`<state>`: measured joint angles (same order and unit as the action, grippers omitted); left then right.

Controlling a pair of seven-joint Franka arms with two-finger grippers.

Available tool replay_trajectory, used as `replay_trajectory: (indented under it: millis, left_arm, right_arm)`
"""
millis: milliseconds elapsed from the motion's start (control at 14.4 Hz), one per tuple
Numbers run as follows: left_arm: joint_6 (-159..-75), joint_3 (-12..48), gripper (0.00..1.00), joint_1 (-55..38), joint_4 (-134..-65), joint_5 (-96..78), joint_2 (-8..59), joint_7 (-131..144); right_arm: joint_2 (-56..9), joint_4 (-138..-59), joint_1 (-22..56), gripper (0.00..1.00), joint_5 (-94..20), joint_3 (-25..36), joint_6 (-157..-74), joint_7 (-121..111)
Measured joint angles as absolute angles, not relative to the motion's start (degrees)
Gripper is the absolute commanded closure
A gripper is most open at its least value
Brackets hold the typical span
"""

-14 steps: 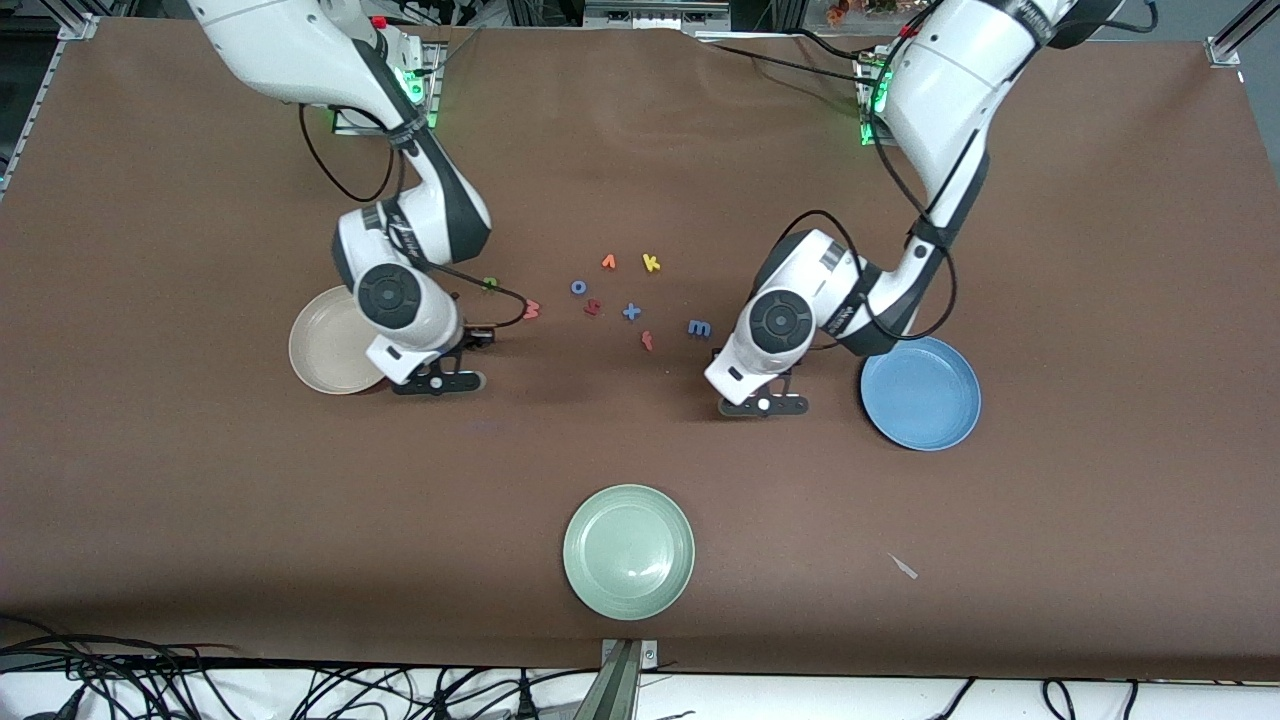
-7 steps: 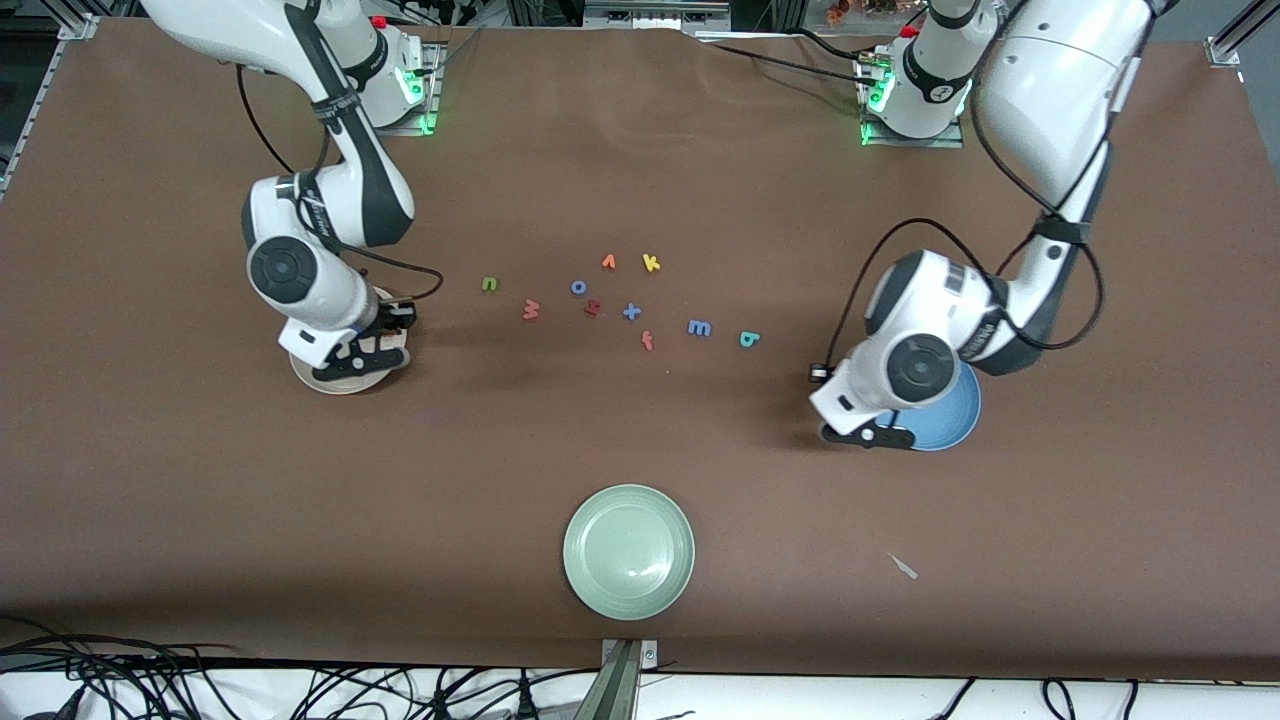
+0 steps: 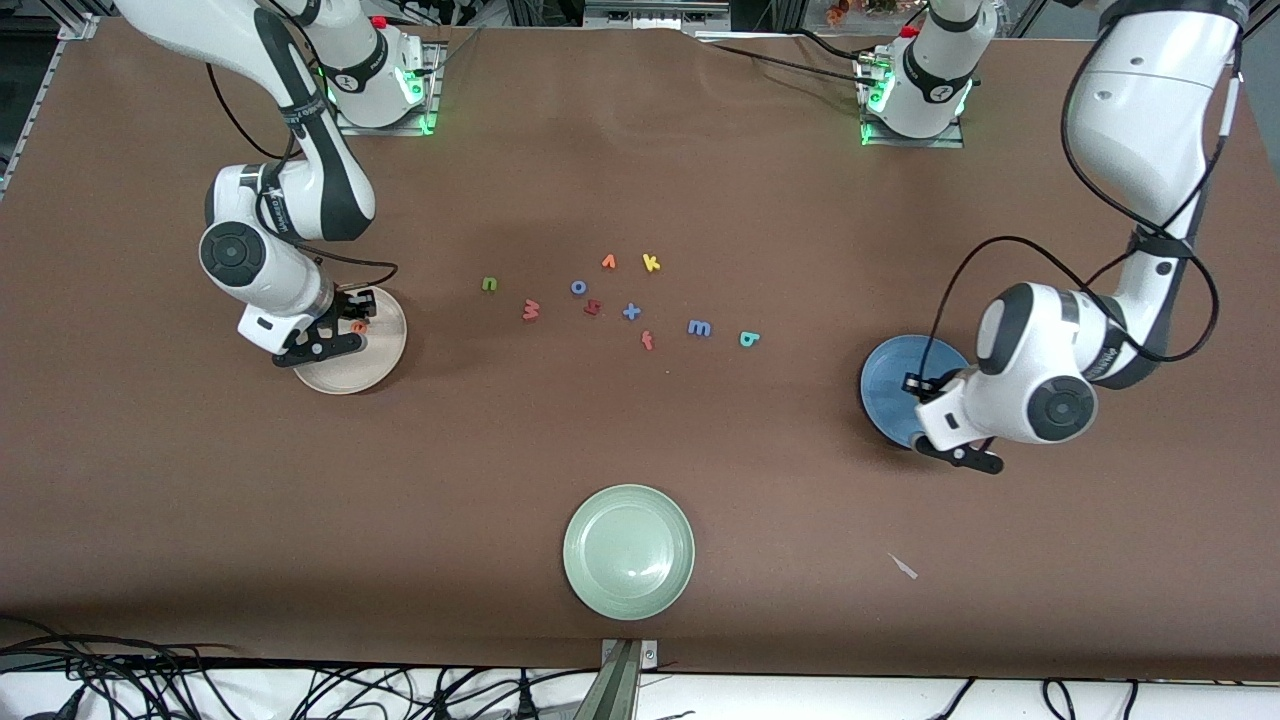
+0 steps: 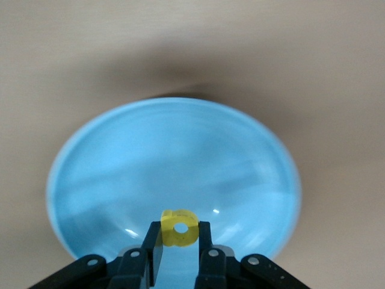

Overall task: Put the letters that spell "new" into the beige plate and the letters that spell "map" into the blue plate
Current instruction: 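Carry the e to the white plate and the a to the blue plate, then release both letters onto the plates and lift both grippers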

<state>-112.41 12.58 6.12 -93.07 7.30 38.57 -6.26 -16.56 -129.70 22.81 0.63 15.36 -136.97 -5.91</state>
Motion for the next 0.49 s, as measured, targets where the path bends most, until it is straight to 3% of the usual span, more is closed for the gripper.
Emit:
replay_trajectory:
  millis: [70,209,487]
  left_arm:
    - [-113.5,12.5,0.42,6.9,-93.1,8.2,39.5,-6.6]
    - [-114.2,12.5,0.01,7.1,-93.1,8.7,40.6,-6.6]
    - [-113.7,13.8,0.00,6.3,-93.0,8.7,40.4,-6.3]
  right_arm:
    - [-16.4,-129.7,22.9,0.00,0.6,14.7,-136.9,-2.9]
    - [-15.8,-129.7,23.1,0.00,0.6,11.2,-136.7,5.5]
    - [-14.9,-129.7,23.8,0.00,0.6,1.7,-136.6,20.4]
